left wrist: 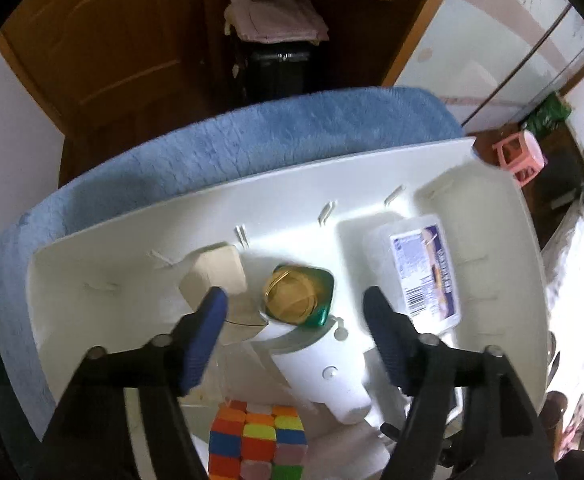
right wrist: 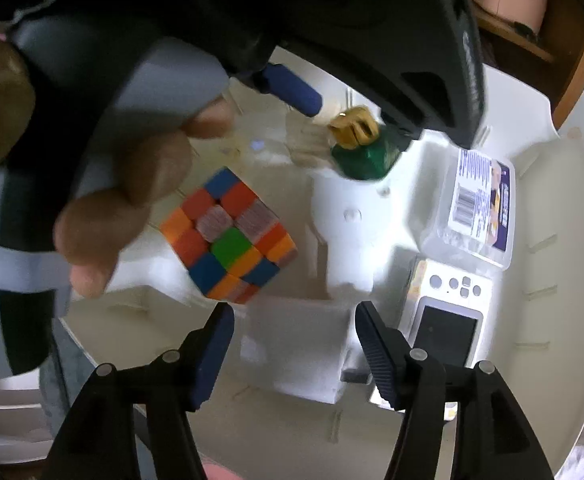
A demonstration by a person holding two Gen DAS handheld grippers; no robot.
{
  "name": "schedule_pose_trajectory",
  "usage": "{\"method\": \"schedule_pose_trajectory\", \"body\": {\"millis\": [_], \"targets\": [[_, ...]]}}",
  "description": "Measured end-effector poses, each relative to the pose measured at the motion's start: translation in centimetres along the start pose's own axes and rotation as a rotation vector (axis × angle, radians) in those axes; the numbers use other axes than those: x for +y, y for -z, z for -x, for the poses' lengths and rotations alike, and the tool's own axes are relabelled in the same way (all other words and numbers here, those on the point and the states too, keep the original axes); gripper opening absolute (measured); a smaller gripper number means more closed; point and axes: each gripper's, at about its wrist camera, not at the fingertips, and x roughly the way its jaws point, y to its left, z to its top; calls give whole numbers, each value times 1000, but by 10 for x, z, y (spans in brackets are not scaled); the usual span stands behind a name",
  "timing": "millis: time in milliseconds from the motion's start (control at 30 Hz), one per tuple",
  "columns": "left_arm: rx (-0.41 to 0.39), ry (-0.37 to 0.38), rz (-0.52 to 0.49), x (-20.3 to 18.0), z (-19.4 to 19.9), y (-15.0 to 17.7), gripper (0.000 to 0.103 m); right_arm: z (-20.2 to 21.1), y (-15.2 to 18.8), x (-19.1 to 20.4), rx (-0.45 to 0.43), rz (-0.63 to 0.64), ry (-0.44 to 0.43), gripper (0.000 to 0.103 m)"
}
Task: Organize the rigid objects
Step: 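Carry the jar and white pad into the tray and open both tools, then grasp the black plug with the left tool while the right tool grasps the pink roller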
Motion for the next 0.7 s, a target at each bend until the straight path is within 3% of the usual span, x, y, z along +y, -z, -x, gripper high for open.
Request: {"method": "schedule_pose_trajectory", "body": {"millis": [400,700], "targets": [[-89,24,21,-5,64,15,76,76,15,8,-126,-9,0,67],[-181,10,28,-22,124,46,76,129,29,5,-212,-3,7,68]]}}
